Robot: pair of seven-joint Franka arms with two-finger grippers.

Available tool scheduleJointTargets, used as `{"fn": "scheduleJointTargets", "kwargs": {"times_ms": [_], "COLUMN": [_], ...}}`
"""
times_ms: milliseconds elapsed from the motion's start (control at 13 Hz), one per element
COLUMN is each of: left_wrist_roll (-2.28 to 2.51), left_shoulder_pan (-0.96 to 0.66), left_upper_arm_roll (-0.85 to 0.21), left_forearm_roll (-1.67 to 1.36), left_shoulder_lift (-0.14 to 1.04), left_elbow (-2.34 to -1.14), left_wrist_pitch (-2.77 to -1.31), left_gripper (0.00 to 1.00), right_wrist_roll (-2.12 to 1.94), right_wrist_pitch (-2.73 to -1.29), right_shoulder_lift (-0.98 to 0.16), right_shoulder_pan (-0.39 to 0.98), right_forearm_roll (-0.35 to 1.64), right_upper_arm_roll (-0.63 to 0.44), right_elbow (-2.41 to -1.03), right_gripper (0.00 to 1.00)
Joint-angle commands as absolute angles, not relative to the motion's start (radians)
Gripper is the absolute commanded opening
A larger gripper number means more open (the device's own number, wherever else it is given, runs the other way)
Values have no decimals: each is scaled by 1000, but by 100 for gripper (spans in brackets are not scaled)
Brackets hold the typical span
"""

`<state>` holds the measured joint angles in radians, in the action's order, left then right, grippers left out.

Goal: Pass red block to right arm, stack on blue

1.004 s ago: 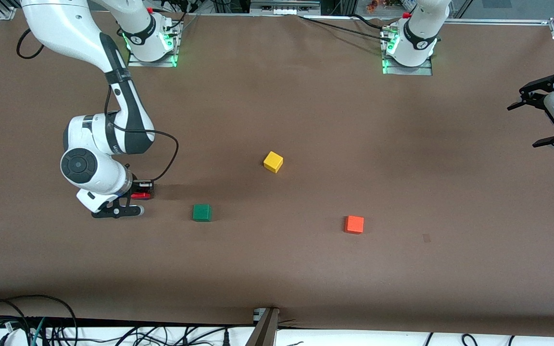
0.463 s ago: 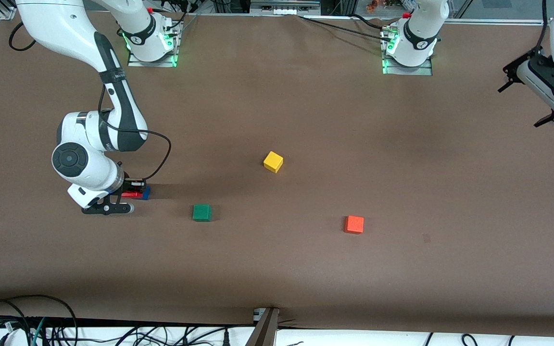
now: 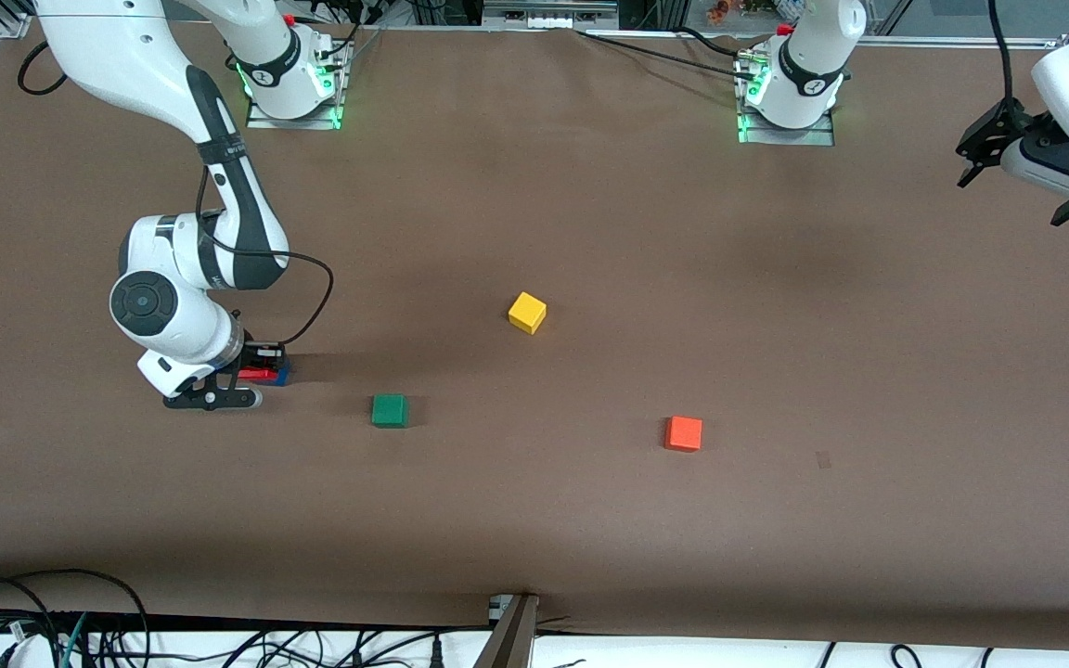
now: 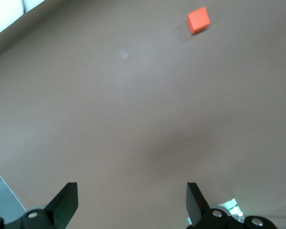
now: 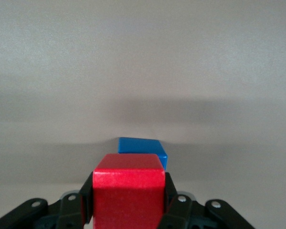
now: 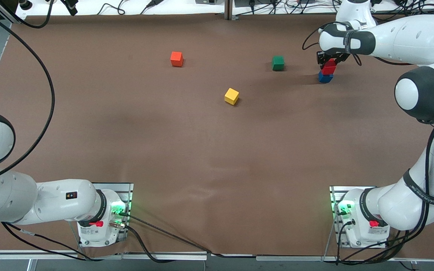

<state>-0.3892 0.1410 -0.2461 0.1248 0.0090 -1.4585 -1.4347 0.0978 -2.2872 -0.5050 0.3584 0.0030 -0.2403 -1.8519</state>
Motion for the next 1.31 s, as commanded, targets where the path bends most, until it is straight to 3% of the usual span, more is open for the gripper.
{"fn": "scheduleJointTargets", "kwargs": {"times_ms": [0,309,695,772,926,1004,1235], "left_wrist_roll": [-306,-195,-62,-51,-49,-49,-48], "left_shoulder_pan": [111,33,28,28,28,34,51], "left_upper_arm_roll": [-204,-24,-12,-12,-14,-12,-6], "left_forearm_roll": [97,23,0,0,-6,-30,-44], "left_shoulder_lift": [-51,-49,-51,-43,-38,-41,-41], "left_elbow": [-1534,-1607,-1676,-1678,-1671,-1672,-1672], "left_wrist_pitch": [-1529,-1548,-1591,-1601,-1603,-1603,-1605], "left_gripper": [100,100,100,100,100,100,100], "right_wrist_roll": [112,110,110,110,110,103,91], "right_wrist_pitch": [-2299,-2306,-2306,-2306,-2306,-2303,-2283], "right_shoulder_lift": [-471,-471,-471,-471,-471,-471,-448], "right_shoulder_pan": [365,365,365,365,365,365,367], "right_forearm_roll": [-3,-3,-3,-5,-3,-5,-6], "right_upper_arm_roll": [-245,-255,-255,-255,-261,-262,-278], "right_elbow": [-1885,-1885,-1890,-1890,-1890,-1885,-1846], "right_gripper": [0,0,0,10,63,98,100]}}
